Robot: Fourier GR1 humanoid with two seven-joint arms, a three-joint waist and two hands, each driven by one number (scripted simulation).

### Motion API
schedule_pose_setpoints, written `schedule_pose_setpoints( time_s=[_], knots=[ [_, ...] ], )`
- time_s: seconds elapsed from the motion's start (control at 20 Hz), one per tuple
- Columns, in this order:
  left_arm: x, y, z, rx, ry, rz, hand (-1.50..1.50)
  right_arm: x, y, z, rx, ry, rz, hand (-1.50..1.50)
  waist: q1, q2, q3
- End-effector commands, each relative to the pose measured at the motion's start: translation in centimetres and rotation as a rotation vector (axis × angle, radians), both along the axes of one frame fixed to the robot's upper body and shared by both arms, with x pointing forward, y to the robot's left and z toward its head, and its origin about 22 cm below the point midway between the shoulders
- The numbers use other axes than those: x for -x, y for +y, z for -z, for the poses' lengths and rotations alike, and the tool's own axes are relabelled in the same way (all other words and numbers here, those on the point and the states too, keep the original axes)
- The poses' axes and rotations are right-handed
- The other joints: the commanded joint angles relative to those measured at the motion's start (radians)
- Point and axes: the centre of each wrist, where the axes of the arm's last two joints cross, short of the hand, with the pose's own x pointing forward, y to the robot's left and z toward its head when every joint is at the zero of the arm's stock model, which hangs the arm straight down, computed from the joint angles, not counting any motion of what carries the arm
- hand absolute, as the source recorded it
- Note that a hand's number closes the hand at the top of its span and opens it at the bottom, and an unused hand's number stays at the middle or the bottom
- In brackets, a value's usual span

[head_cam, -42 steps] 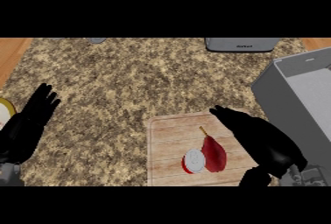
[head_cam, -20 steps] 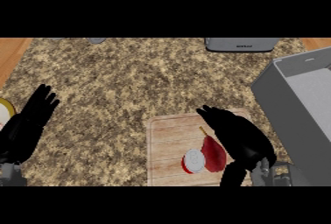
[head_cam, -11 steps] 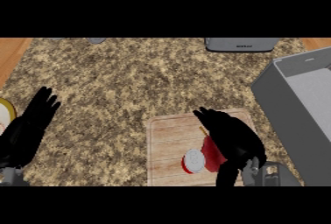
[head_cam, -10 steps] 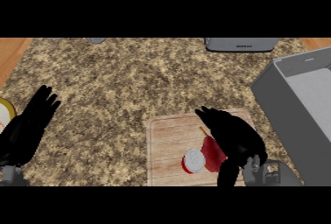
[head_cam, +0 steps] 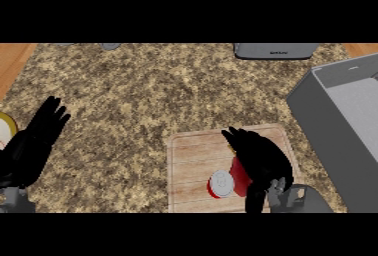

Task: Pick the pear from the cutting board and place it in the cardboard box

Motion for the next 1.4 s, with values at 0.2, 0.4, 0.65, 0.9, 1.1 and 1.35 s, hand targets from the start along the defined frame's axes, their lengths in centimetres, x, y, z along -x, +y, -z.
schedule_pose_setpoints(
  time_s=[0.2,0.4,0.65,0.9,1.1,1.35],
  knots=[
    [-0.1,-1.4,0.1,-0.003,0.023,0.002,0.00,-0.4,-1.3,1.3,0.032,0.046,-0.003,-1.50,0.000,0.000,0.000],
    [1.0,1.3,0.3,-0.007,0.001,-0.009,0.00,0.1,-1.3,0.4,0.033,0.042,0.005,-1.50,0.000,-0.001,0.000],
    [0.0,0.9,0.5,-0.001,-0.004,-0.011,0.00,0.3,-1.2,3.8,0.043,0.043,-0.003,-1.50,-0.001,0.000,0.000],
    [1.4,1.1,-0.5,-0.007,-0.004,0.008,0.00,-1.9,-0.2,5.1,0.002,0.021,0.025,1.50,0.004,0.000,0.000],
    [1.2,-0.5,0.3,0.000,-0.001,0.006,0.00,-1.9,0.3,3.3,-0.015,-0.036,-0.078,1.50,0.002,0.000,0.000],
    [-1.5,-0.4,1.3,0.014,0.003,0.011,0.00,-1.4,1.6,5.3,-0.020,-0.069,-0.092,1.50,-0.002,0.001,0.000]
  ],
)
